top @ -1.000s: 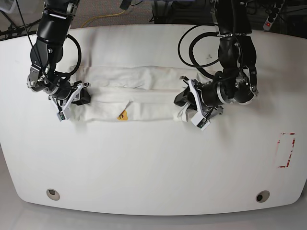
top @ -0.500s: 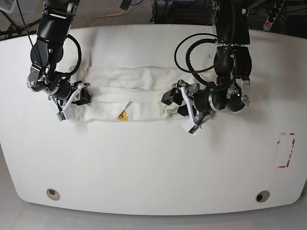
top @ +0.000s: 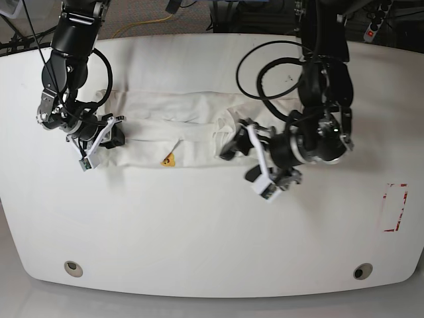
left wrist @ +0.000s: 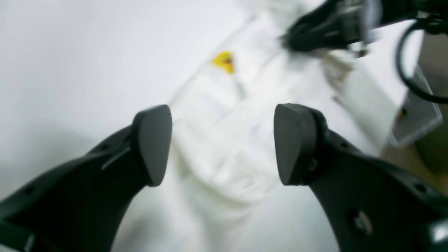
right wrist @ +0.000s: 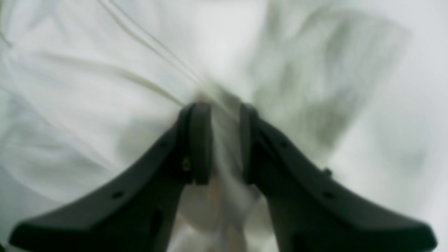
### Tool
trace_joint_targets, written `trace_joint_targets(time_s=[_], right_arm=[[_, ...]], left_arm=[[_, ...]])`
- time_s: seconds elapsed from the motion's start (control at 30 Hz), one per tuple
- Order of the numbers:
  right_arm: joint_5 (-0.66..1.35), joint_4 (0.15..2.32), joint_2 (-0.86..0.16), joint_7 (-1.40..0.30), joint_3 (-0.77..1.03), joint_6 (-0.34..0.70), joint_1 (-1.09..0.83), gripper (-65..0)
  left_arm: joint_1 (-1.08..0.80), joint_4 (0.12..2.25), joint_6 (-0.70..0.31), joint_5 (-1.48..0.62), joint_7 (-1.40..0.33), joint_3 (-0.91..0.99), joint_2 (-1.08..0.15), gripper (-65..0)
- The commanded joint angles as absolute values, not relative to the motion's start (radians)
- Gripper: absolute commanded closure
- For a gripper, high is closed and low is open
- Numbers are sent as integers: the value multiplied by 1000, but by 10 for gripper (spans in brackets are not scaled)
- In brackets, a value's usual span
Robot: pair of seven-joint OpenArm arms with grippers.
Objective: Fold the T-shirt properly
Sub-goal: 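Fold the shirt end held by the left gripper toward the right gripper, then reposition the right gripper and grasp the other end of the folded shirt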
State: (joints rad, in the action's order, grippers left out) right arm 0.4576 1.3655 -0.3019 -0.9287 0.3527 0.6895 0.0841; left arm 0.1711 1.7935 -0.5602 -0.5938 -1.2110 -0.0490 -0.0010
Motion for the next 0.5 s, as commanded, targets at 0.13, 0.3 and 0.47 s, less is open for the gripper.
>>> trace_joint_targets(time_s=[0.13,0.3,0.47], right_arm=[[630,1475,-320,-1053,513,688,137,-387],[696,1489,-320,-1147,665,687,168,-618],[702,1376,-326,-1179,786,687,174,-598]], left_arm=[[107,1797,-559,-601,-1198,77,-122,-419],[21,1793,-561,-598,-1198,156,-159,-394],[-50,1751,-561,-599,-1124,157,-179,-308]])
